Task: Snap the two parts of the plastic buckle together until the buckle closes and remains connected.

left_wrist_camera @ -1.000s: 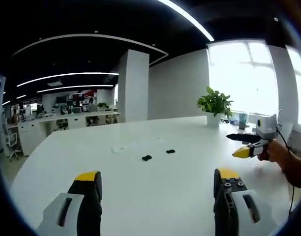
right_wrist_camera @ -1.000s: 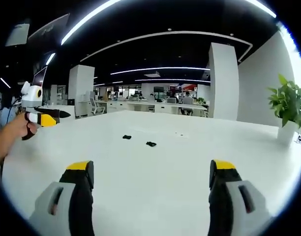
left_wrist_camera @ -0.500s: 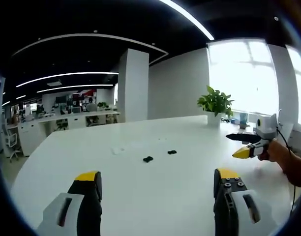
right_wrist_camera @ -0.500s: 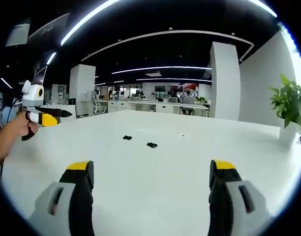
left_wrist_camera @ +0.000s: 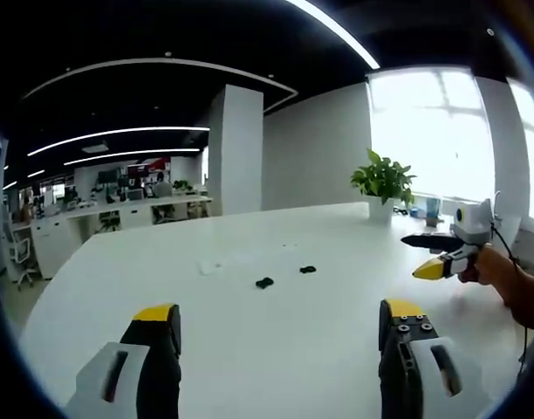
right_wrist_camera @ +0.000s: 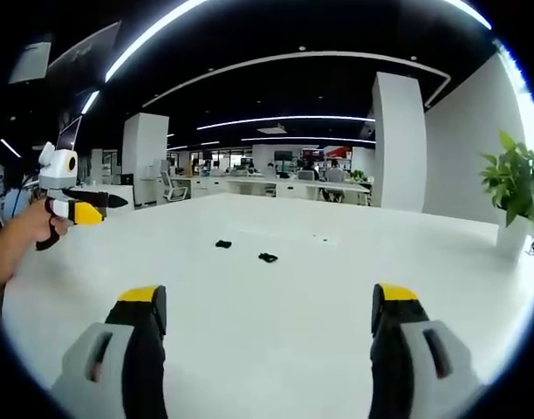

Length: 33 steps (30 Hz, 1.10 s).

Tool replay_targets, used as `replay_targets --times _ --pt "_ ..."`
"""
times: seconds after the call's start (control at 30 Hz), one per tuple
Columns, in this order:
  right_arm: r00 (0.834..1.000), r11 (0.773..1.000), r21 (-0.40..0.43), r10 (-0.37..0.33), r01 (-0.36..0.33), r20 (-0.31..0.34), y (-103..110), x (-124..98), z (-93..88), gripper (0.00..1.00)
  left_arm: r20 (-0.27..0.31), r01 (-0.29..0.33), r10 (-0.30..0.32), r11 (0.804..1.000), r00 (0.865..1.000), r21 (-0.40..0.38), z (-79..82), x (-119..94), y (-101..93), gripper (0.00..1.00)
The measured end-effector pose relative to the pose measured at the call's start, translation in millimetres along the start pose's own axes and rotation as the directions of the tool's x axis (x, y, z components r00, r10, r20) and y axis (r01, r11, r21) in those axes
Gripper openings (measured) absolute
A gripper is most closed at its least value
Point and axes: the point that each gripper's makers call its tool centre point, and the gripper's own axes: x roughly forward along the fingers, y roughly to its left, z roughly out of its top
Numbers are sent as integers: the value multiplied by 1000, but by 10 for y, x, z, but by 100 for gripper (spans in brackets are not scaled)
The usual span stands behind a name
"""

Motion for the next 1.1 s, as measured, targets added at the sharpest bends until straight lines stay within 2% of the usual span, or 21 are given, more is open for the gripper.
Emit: replay_targets --times 0.53,0.83,1.1 --pt "1000 1000 1 -4 4 -10 -37 60 -16 100 -8 5 -5 1000 1000 -11 -10 71 37 96" --pt "1000 1000 9 1 -1 -11 -52 95 4 100 3 4 -4 1000 1000 -11 69 107 53 96" --pt "1000 1000 19 -1 1 -11 -105 140 18 100 -6 5 -5 1000 1000 -14 41 161 75 95"
